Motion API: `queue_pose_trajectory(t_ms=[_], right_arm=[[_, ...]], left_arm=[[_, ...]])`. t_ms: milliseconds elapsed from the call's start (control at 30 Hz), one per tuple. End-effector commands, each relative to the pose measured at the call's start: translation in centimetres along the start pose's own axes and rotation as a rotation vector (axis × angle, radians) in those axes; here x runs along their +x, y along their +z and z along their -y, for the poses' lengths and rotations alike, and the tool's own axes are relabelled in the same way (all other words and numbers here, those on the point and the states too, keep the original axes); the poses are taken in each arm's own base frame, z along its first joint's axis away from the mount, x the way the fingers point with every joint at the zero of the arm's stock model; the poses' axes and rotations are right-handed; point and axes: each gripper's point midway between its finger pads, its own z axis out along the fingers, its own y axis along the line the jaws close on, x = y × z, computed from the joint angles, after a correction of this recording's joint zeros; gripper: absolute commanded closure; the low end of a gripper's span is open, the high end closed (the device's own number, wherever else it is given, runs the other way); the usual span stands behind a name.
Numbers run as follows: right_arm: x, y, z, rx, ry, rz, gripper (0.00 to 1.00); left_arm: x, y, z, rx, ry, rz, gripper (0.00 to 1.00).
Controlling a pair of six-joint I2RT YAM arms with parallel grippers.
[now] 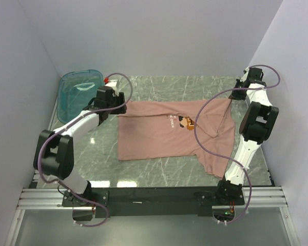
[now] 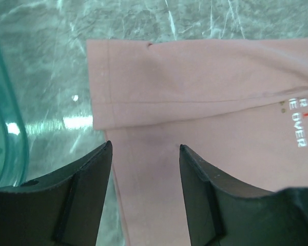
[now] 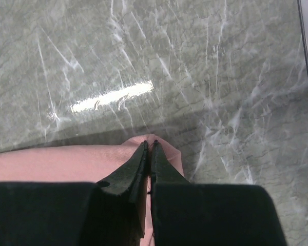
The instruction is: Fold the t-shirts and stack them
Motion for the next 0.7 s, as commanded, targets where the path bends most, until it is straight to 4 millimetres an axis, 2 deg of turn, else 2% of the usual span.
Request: queue_pose_trajectory(t_ms=[0,133,300,433,467,533,600,633,667], right_arm=[[-2.3,-0.2,1.0,0.028,-0.026,0.064,1.0],[-2.9,-0.1,1.2,0.036,-0.034,0.073,1.0],[-3.1,0.5,1.7,0.049,-0.042,0.064,0.99],[-3.7,0.4,1.8,0.057,-0.052,0.076,0.96],[-3.9,0.4,1.8,0.056,-0.058,0.079,0.95],[-4.1,0.3,1.8,0.059,-0.063,0.085,0.91],[-4.2,0.0,1.7,0.057,-0.072,0.09,0.87],[-4.1,0.0,1.7,0.056,-0.075,0.089,0.84],[-4.0,-0.1,1.7,0.056,-0.077,0.09,0.77]], left_arm=[[-0.9,1.2,0.0,-0.037,0.127,-0.008,0.4],[0.0,2.0,0.3,-0.049,0.165,-0.053,0.41],[0.9,1.7,0.7,-0.045,0.151,-0.048,0.4],[1.7,0.6,0.3,-0.059,0.137,-0.043,0.4],[1.0,-0.2,0.3,-0.058,0.135,-0.016,0.4],[1.4,-0.9,-0.1,-0.071,0.128,-0.006,0.4],[0.5,-2.3,0.0,-0.073,0.121,0.042,0.39],[1.1,-2.7,-0.3,-0.079,0.119,0.038,0.39],[0.5,-3.6,-0.3,-0.078,0.114,0.066,0.38]])
